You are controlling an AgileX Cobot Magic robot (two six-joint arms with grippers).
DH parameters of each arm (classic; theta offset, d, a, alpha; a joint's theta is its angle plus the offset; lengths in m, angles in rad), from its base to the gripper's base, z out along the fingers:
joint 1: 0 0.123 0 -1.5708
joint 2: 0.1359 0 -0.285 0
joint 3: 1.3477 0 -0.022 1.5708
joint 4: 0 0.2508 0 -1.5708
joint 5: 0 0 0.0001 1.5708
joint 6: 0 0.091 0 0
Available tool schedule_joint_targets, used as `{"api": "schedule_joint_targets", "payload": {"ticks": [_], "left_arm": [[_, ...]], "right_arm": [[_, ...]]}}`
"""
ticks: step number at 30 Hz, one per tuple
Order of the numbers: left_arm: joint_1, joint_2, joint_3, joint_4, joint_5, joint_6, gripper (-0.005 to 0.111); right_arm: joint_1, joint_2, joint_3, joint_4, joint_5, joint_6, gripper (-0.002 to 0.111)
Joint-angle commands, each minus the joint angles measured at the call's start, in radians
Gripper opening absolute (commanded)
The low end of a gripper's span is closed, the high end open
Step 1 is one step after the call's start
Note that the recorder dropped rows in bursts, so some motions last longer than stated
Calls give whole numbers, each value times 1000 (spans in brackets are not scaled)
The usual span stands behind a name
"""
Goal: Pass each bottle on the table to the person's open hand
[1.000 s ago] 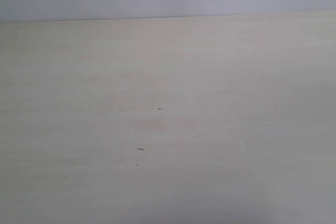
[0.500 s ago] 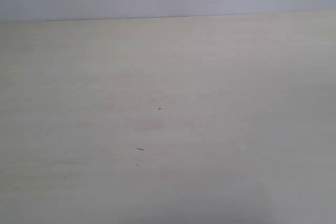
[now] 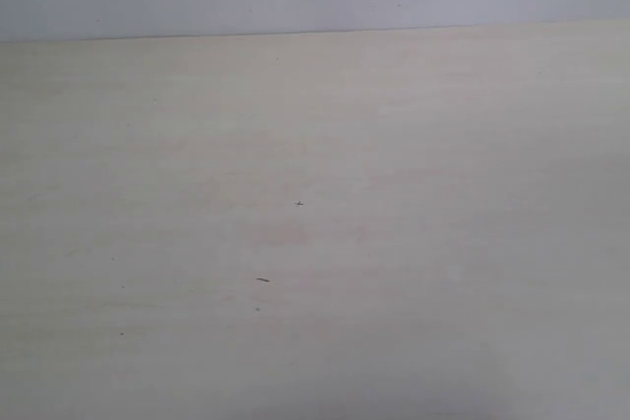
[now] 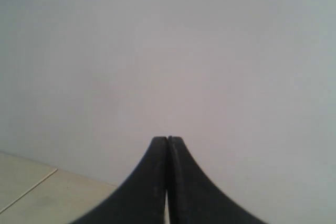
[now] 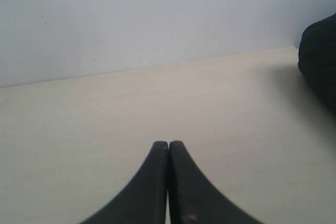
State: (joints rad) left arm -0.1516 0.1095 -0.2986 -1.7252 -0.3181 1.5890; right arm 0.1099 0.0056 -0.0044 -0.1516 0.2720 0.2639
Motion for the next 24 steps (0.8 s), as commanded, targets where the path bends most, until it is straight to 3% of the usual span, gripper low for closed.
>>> {"api": "schedule_joint_targets", "payload": {"ticks": [1, 4, 8, 12, 17, 21, 24], "left_arm": [[1, 5, 48, 371, 105, -321, 0], [1, 29, 84, 723, 207, -558, 0], [1, 34, 129, 1014, 304, -805, 0], [3, 34, 206, 1043, 318, -877, 0], [3, 34, 299, 1326, 327, -1201, 0], [23, 34, 299, 1345, 349, -1300, 0], [25, 34, 299, 1362, 439, -1303, 0]], "right_arm": [[-5, -6, 4, -6, -9, 0, 0], [-5, -6, 4, -6, -9, 0, 0], [-5, -6, 4, -6, -9, 0, 0], [-5, -6, 4, -6, -9, 0, 0], [-5, -6, 4, -6, -9, 0, 0], [-5, -6, 4, -6, -9, 0, 0], [-5, -6, 4, -6, -9, 0, 0]]}}
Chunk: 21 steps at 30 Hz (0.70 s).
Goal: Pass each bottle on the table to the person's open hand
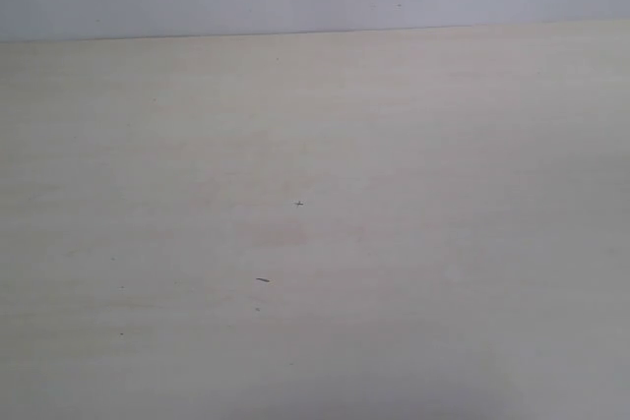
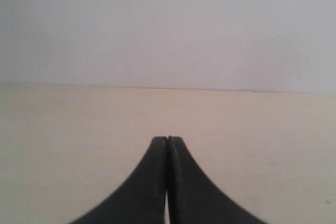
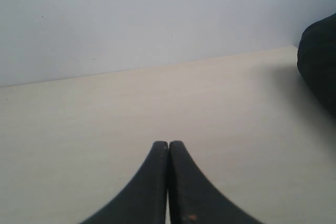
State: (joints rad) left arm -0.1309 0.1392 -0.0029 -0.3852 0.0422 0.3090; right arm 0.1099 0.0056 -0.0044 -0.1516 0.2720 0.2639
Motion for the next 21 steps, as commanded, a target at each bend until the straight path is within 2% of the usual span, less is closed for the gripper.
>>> {"api": "schedule_joint_targets", "payload": {"ticks": [1, 8, 13, 21], "left_arm": [[5, 4, 3, 31, 118, -23, 0], [13, 4, 3, 41, 168, -23, 0], [28, -39, 3, 147, 250, -39, 0], [28, -139, 3, 222, 321, -109, 0]], "right_arm": [[-5, -6, 4, -6, -9, 0, 0], [-5, -6, 4, -6, -9, 0, 0], [-5, -6, 4, -6, -9, 0, 0], [-5, -6, 4, -6, -9, 0, 0]]}}
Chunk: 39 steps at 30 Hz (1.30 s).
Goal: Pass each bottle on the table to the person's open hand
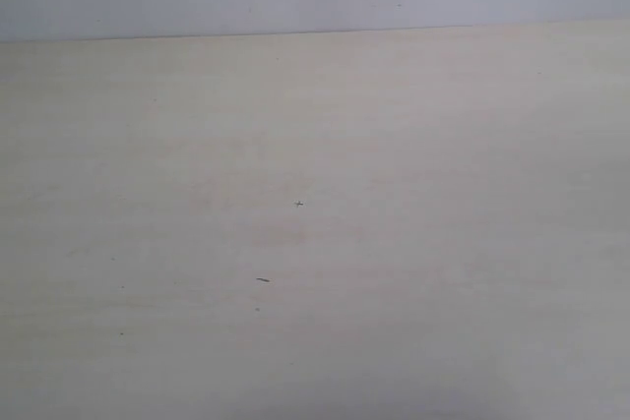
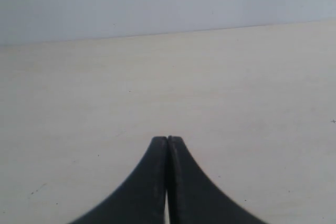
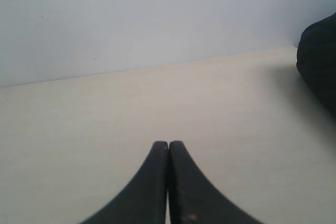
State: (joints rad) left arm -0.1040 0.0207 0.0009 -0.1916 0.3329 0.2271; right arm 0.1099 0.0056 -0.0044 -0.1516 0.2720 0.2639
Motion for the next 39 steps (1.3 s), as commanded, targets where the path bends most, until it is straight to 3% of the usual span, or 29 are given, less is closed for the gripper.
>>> {"api": "schedule_joint_targets", "payload": {"ticks": [1, 4, 10, 39], "left_arm": [[1, -21, -1, 28, 29, -27, 0], [1, -21, -1, 30, 26, -51, 0], [1, -21, -1, 156, 22, -275, 0], [1, -21, -1, 161, 22, -279, 0]], "right_arm": [[-5, -6, 4, -6, -9, 0, 0], [-5, -6, 4, -6, -9, 0, 0], [-5, -6, 4, -6, -9, 0, 0], [-5, -6, 4, -6, -9, 0, 0]]}}
